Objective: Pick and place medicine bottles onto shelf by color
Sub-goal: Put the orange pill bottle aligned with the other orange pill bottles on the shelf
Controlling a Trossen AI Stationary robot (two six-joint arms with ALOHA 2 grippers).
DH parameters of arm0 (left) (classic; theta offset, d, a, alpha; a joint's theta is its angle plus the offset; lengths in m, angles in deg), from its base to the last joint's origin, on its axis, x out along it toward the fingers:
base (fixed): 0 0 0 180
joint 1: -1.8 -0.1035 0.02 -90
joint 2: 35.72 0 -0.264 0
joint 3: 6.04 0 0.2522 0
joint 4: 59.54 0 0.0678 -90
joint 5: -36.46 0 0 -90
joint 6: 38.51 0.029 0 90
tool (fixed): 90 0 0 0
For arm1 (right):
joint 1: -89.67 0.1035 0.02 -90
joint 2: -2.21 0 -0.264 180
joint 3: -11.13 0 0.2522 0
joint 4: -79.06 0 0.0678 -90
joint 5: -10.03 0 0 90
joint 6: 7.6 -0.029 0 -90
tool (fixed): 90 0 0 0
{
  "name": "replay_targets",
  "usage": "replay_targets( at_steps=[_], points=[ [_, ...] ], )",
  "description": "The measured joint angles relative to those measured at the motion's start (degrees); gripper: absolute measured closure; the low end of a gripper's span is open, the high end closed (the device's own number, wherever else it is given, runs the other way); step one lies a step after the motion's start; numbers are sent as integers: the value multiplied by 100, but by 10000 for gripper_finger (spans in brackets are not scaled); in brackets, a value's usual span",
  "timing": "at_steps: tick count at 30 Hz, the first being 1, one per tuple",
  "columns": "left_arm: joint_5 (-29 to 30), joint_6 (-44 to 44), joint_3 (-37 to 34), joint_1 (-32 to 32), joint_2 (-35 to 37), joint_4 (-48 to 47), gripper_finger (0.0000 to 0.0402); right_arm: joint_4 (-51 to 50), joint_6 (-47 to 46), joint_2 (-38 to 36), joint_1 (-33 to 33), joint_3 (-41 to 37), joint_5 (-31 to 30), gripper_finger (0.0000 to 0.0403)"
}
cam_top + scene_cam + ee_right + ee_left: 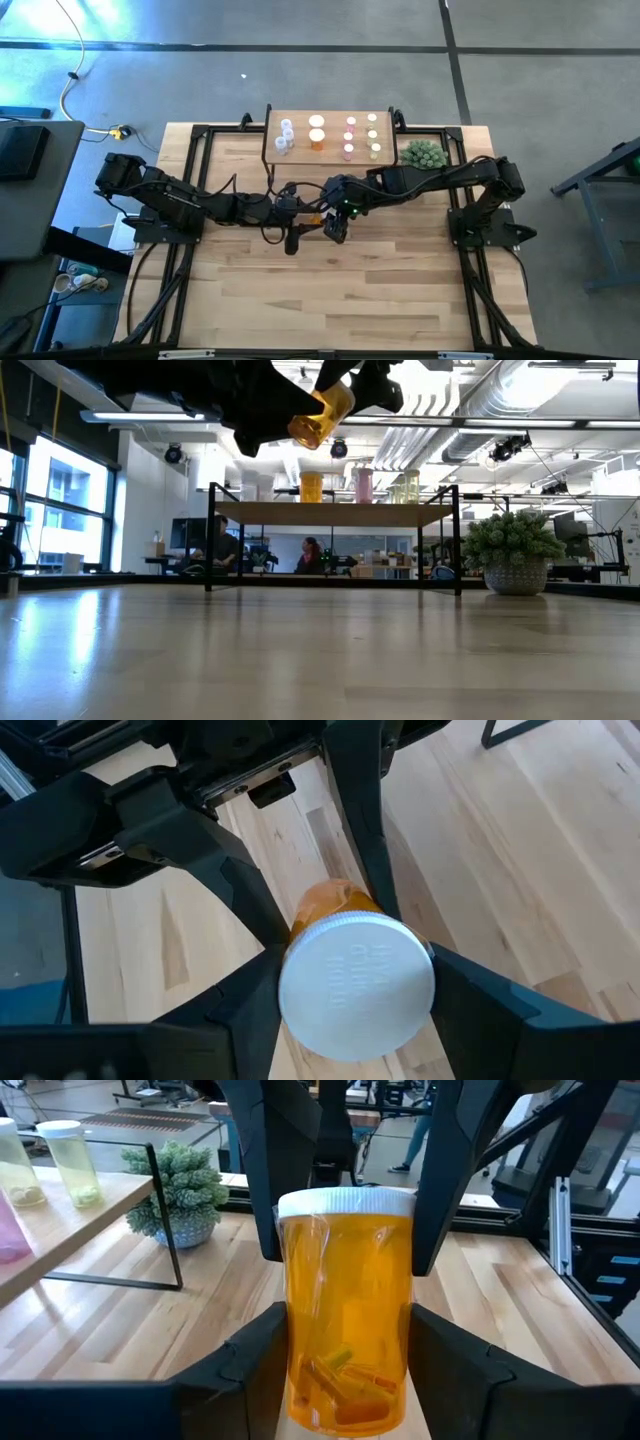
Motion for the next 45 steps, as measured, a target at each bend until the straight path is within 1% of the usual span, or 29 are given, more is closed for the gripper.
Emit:
replay_targets(
  at_steps=[19, 24, 29, 33, 39, 45],
  points=[
    [23, -11, 0, 9, 1, -31, 235, 29, 87, 0, -56, 0, -19, 187],
    [24, -22, 0, 9, 1, -44, 236, -7, 22, 0, -119, 0, 162, 187],
    [49, -13, 0, 7, 1, -50, 236, -19, 167, 0, -150, 0, 123, 186],
    [45, -13, 0, 9, 1, -60, 236, -29, 122, 0, -146, 0, 107, 175],
    [59, -13, 0, 11, -3, -115, 236, -49, 109, -17, -140, 2, 87, 146],
    [322, -82, 0, 15, -3, -90, 236, -70, -11, -219, -310, 2, 623, 139]
  ],
)
